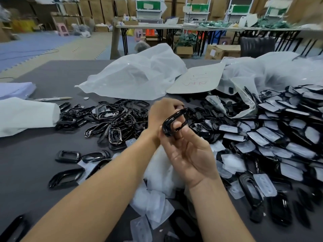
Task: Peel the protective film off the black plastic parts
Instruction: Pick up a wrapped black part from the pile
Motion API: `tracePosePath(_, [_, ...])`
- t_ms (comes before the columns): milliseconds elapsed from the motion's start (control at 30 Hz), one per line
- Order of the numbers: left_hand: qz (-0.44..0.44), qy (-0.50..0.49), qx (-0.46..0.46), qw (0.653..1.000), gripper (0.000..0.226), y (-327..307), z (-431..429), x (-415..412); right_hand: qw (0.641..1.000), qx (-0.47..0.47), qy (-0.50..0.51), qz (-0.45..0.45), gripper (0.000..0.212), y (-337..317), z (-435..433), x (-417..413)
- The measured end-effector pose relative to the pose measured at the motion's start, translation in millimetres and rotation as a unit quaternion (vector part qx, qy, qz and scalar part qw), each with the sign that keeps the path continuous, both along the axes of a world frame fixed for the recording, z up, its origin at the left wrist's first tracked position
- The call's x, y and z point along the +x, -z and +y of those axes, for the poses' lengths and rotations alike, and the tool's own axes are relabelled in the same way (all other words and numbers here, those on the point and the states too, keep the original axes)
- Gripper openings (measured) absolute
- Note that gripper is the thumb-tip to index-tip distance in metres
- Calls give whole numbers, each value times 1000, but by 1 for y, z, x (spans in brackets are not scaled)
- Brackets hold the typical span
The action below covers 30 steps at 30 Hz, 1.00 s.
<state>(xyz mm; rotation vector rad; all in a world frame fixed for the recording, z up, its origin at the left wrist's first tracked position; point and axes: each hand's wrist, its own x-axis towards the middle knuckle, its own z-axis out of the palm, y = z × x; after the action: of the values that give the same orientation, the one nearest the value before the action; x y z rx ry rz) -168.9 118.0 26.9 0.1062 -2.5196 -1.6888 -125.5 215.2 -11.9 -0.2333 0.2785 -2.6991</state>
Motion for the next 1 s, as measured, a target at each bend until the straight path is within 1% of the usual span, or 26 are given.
tracePosePath(33, [52, -69, 31, 996, 25, -1, -8, -9, 1000, 6, -1, 2, 61, -1, 1, 1])
tracePosePath(67, [68, -111, 28, 991, 26, -6, -17, -13, 1000, 9, -7, 7, 58, -1, 1, 1])
tracePosePath(133, [99, -146, 127, 976, 22, -8, -45, 1, 999, 24, -28, 25, 50, -1, 0, 1])
tracePosePath(167, [97, -137, 173, 970, 19, -9, -59, 16, 998, 38, -41, 34, 44, -2, -1, 2])
tracePosePath(233, [84, -104, 207, 969, 19, -6, -80, 44, 995, 72, -60, 44, 34, -2, -2, 1])
tracePosePath(333, [56, -57, 275, 958, 26, -3, -98, 82, 986, 137, -78, 50, 30, -4, -7, 3])
tracePosePath(367, [41, -50, 298, 952, 32, 0, -100, 89, 981, 169, -78, 57, 29, -4, -10, 4])
tracePosePath(400, [31, -50, 313, 948, 33, 4, -101, 97, 973, 206, -76, 66, 28, -4, -14, 5])
tracePosePath(500, [23, -68, 331, 941, 23, 21, -97, 108, 948, 290, -76, 108, 28, -2, -26, 12])
tracePosePath(567, [24, -96, 327, 940, 23, 32, -96, 110, 929, 340, -71, 130, 30, -2, -31, 15])
tracePosePath(633, [26, -125, 323, 938, 25, 41, -98, 112, 916, 376, -65, 128, 30, -3, -35, 17])
tracePosePath(733, [50, -142, 330, 932, 20, 44, -99, 115, 910, 396, -61, 109, 27, -4, -39, 19])
tracePosePath(900, [108, -193, 272, 936, 20, 43, -100, 115, 902, 421, -18, 97, 26, -5, -44, 24])
tracePosePath(1000, [133, -207, 237, 940, 20, 44, -101, 116, 898, 425, 8, 113, 27, -4, -46, 27])
